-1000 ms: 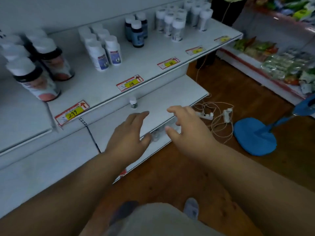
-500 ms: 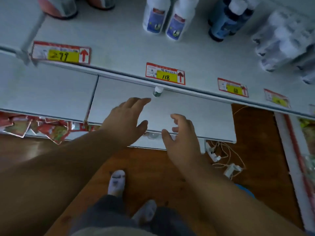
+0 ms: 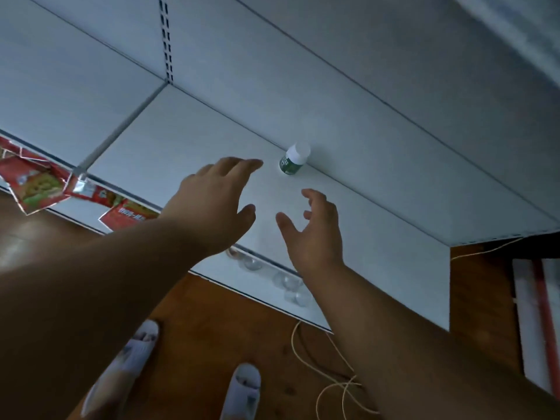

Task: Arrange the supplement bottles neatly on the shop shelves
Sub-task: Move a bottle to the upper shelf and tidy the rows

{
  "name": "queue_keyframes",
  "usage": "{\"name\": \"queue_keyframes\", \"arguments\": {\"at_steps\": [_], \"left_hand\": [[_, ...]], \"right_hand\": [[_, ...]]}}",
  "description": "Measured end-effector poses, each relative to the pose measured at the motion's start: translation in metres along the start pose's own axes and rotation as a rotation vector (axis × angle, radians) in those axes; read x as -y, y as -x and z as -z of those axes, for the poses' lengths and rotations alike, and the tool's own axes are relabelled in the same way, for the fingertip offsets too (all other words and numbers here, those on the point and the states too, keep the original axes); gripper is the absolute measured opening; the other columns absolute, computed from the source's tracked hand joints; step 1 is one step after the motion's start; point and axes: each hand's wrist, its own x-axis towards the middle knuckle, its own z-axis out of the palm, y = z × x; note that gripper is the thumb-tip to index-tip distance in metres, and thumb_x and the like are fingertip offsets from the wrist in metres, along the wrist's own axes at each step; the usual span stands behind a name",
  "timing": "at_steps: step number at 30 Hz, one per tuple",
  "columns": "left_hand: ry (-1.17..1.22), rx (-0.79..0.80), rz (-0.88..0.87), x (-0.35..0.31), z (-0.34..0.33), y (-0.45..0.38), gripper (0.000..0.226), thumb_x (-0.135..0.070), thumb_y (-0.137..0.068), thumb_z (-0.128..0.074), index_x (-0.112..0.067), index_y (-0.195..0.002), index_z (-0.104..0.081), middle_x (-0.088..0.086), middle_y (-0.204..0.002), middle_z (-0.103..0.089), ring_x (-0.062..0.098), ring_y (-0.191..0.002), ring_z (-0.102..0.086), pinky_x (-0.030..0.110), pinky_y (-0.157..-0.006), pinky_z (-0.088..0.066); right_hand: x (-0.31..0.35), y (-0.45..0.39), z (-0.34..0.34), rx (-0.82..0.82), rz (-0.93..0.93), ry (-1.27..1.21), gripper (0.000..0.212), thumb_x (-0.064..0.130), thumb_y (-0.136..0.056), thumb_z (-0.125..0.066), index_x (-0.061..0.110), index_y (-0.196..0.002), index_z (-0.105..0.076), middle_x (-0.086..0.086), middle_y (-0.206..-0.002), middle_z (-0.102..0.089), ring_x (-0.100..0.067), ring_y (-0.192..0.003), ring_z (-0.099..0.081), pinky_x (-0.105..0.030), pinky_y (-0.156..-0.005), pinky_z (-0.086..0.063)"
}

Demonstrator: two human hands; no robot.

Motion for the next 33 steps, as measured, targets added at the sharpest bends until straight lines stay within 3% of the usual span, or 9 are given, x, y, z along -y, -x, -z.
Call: {"name": "queue_keyframes", "arguments": {"at_steps": [6,12,20,24,27,31,33], "left_hand": [[0.116,-0.132,0.110,0.007,-0.031,-0.038,0.069,-0.032,-0.087,-0.062,-0.030,-0.148,-0.031,0.005,-0.146,-0.044,0.027,-0.129,-0.047,0.049,-0.105,-0.042],[0.077,-0.075,0.118,0.012,-0.076,-0.051,0.070,-0.036,-0.088,-0.061,-0.031,-0.149,-0.028,0.003,-0.150,-0.041,0.027,-0.132,-0.044,0.048,-0.107,-0.040],[0.180,-0.169,0.039,0.008,-0.096,-0.082,0.070,-0.035,-0.088,-0.063,-0.033,-0.149,-0.028,-0.003,-0.147,-0.042,0.017,-0.126,-0.048,0.041,-0.105,-0.043],[0.162,-0.188,0.089,0.029,-0.094,-0.068,0.069,-0.036,-0.090,-0.062,-0.034,-0.149,-0.027,-0.004,-0.150,-0.039,0.018,-0.131,-0.045,0.041,-0.107,-0.041],[0.145,-0.162,0.175,0.037,-0.091,-0.031,0.071,-0.047,-0.090,-0.059,-0.036,-0.150,-0.023,-0.004,-0.154,-0.034,0.018,-0.135,-0.040,0.040,-0.107,-0.041],[0.240,-0.153,0.275,0.014,-0.061,0.017,0.083,-0.076,-0.076,-0.029,-0.038,-0.149,-0.026,-0.005,-0.153,-0.034,0.018,-0.133,-0.042,0.044,-0.104,-0.043],[0.253,-0.167,0.299,-0.004,-0.042,0.054,0.081,-0.082,-0.080,-0.016,-0.038,-0.147,-0.029,-0.007,-0.151,-0.037,0.015,-0.131,-0.042,0.040,-0.103,-0.040]], "right_hand": [[-0.018,-0.097,-0.009,0.030,0.111,0.122,0.054,0.040,-0.091,-0.067,0.026,-0.137,-0.043,-0.007,-0.136,-0.043,-0.024,-0.116,-0.056,-0.029,-0.092,-0.043],[-0.041,-0.137,-0.037,0.028,0.089,0.118,0.062,0.034,-0.090,-0.066,0.032,-0.144,-0.035,-0.012,-0.133,-0.041,-0.029,-0.110,-0.056,-0.027,-0.087,-0.041],[-0.037,-0.211,-0.033,-0.188,0.232,0.103,0.031,0.023,-0.088,-0.065,0.018,-0.112,-0.046,-0.010,-0.113,-0.055,-0.033,-0.100,-0.057,-0.032,-0.077,-0.041],[-0.036,-0.187,-0.051,-0.142,0.156,-0.200,0.020,0.024,-0.085,-0.067,0.025,-0.096,-0.050,0.002,-0.097,-0.061,-0.027,-0.092,-0.063,-0.036,-0.079,-0.052],[-0.031,-0.131,-0.063,0.089,-0.024,-0.612,0.009,0.023,-0.091,-0.063,0.024,-0.094,-0.054,-0.007,-0.102,-0.065,-0.030,-0.098,-0.068,-0.051,-0.084,-0.059],[-0.001,-0.065,-0.038,0.349,-0.217,-1.034,0.017,0.013,-0.098,-0.046,0.019,-0.100,-0.061,-0.019,-0.107,-0.064,-0.029,-0.091,-0.064,-0.047,-0.080,-0.056],[0.017,-0.029,-0.026,0.442,-0.246,-1.111,0.023,0.016,-0.099,-0.043,0.020,-0.102,-0.065,-0.023,-0.110,-0.066,-0.030,-0.088,-0.065,-0.043,-0.075,-0.055]]}}
